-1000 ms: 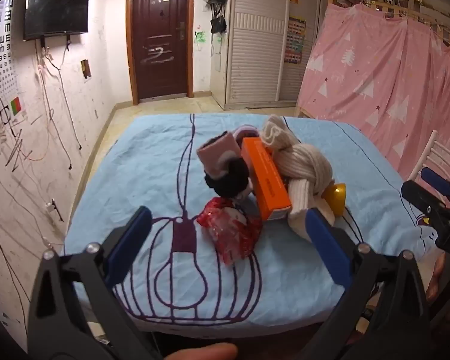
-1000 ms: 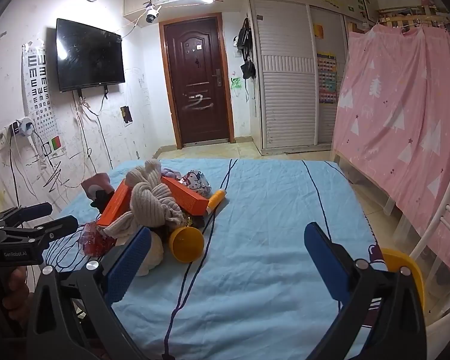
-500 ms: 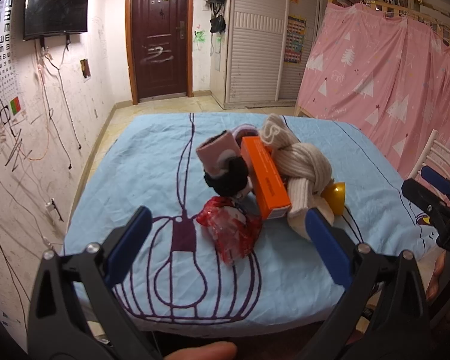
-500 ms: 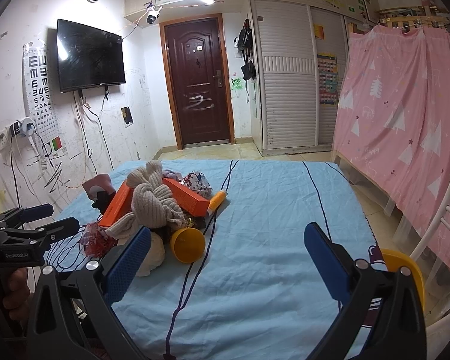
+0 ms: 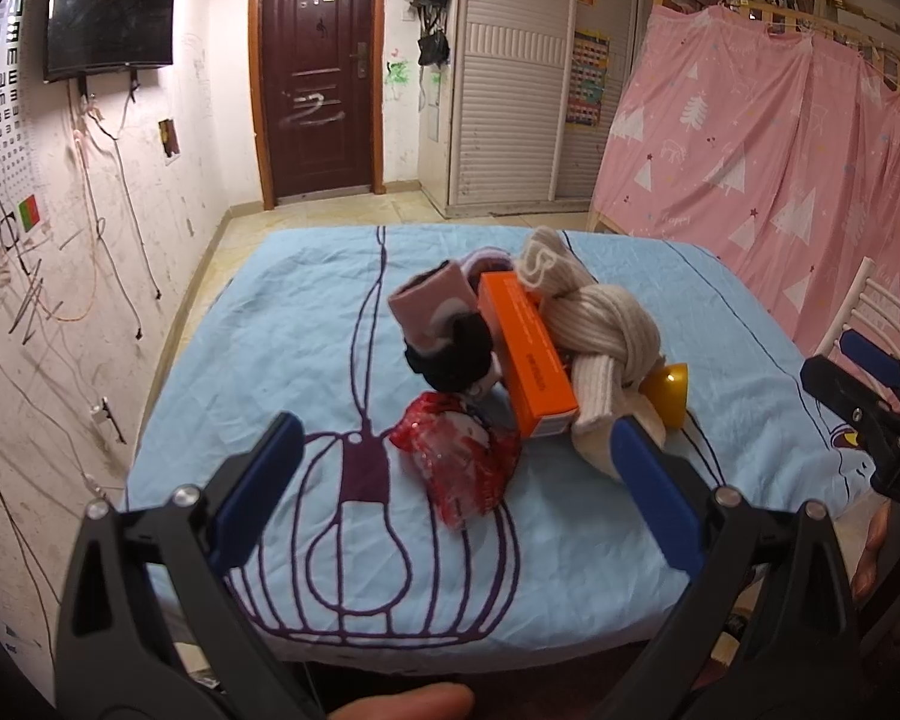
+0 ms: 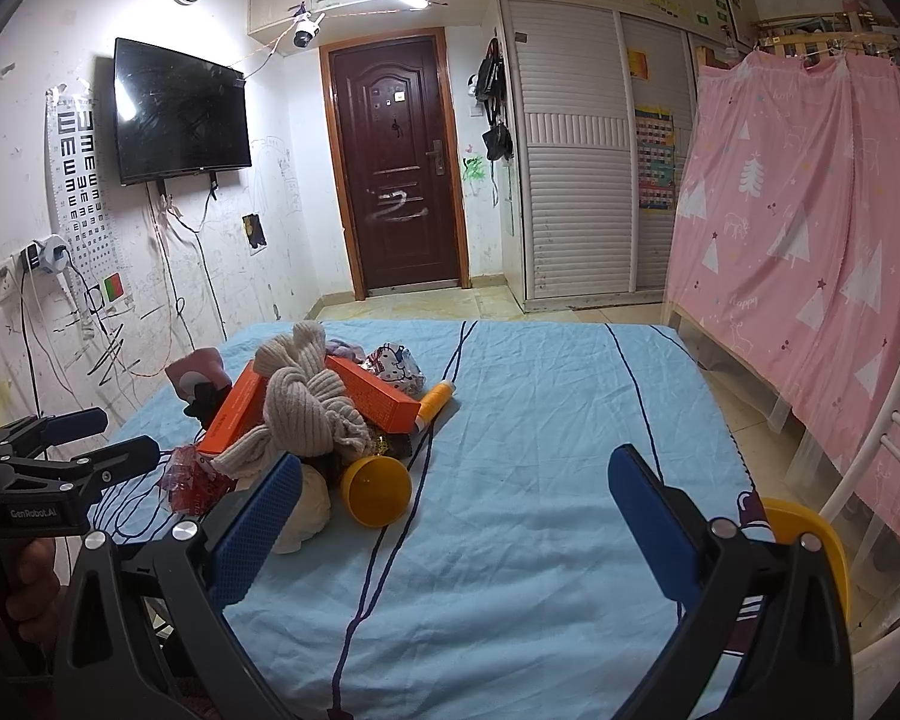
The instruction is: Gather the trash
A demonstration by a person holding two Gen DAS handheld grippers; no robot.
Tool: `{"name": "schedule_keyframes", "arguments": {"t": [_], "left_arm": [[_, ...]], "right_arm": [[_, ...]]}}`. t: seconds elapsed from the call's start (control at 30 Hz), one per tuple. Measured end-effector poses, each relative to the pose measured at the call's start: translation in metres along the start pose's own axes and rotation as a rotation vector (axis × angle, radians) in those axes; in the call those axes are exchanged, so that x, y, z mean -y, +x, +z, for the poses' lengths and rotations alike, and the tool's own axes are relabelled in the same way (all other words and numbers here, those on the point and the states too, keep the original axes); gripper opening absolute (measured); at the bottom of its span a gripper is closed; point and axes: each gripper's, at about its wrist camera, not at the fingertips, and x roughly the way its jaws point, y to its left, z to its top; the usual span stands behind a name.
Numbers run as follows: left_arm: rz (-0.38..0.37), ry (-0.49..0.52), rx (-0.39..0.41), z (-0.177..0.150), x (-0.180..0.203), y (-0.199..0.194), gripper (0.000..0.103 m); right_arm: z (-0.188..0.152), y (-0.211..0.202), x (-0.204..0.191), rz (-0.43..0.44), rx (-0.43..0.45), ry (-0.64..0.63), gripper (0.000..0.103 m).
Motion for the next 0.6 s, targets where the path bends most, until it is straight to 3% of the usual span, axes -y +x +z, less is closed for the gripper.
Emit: {"name": "schedule_keyframes", "arguments": {"t": [0.6], "left_arm": [[-0.003, 0.002, -0.001, -0.0022, 0.0033, -0.0006, 0.098]], "right_arm": [[0.0, -0.0008, -0.0009, 0.001, 0.003, -0.003, 0.095]]}}
